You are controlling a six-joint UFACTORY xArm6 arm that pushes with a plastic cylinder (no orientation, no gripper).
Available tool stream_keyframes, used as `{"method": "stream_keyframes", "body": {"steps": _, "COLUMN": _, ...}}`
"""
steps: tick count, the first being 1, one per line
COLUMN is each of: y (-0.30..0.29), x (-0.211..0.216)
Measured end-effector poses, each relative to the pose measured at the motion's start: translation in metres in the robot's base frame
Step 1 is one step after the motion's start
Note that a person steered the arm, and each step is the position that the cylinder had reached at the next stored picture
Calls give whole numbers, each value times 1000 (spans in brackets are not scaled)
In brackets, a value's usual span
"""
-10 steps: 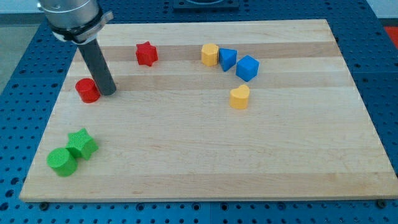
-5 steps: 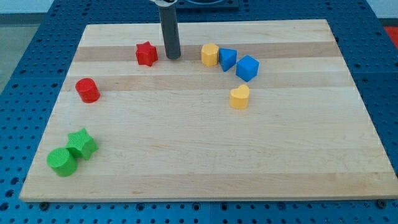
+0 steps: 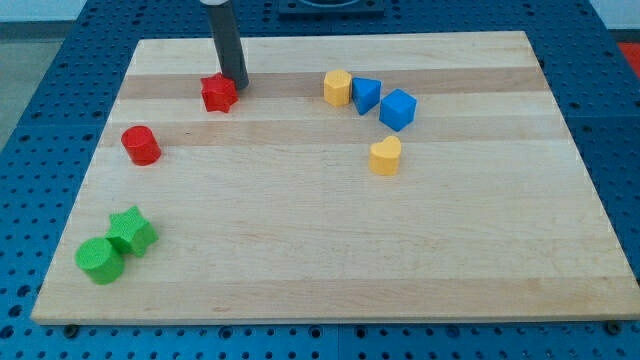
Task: Push the red star to the top of the red circle
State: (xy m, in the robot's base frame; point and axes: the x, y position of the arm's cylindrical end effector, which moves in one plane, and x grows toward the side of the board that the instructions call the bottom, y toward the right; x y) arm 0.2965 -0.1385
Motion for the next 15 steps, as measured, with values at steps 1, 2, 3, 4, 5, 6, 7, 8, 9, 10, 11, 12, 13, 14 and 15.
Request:
{"method": "stream_keyframes", "body": {"steps": 1, "y": 0, "x": 11}}
{"method": "stream_keyframes", "body": {"steps": 2, "y": 0, "x": 21}}
{"method": "stream_keyframes", "body": {"steps": 3, "y": -1, "x": 31}}
{"method": "stream_keyframes", "body": {"steps": 4, "y": -6, "x": 40}}
{"method": "stream_keyframes", "body": {"steps": 5, "y": -18, "x": 42}}
{"method": "stream_keyframes", "body": {"steps": 6, "y": -26, "x": 42}}
{"method": "stream_keyframes", "body": {"steps": 7, "y": -27, "x": 35}}
{"method": "stream_keyframes", "body": {"steps": 8, "y": -27, "x": 20}}
{"method": "stream_keyframes", "body": {"steps": 9, "y": -30, "x": 19}}
{"method": "stream_keyframes", "body": {"steps": 10, "y": -41, "x": 23}}
{"method": "stream_keyframes", "body": {"steps": 11, "y": -53, "x": 33}}
{"method": "stream_keyframes", "body": {"steps": 12, "y": -63, "x": 42}}
{"method": "stream_keyframes", "body": {"steps": 13, "y": -73, "x": 49}}
{"method": "stream_keyframes", "body": {"steps": 14, "y": -80, "x": 51}}
{"method": "stream_keyframes", "body": {"steps": 15, "y": -82, "x": 51}}
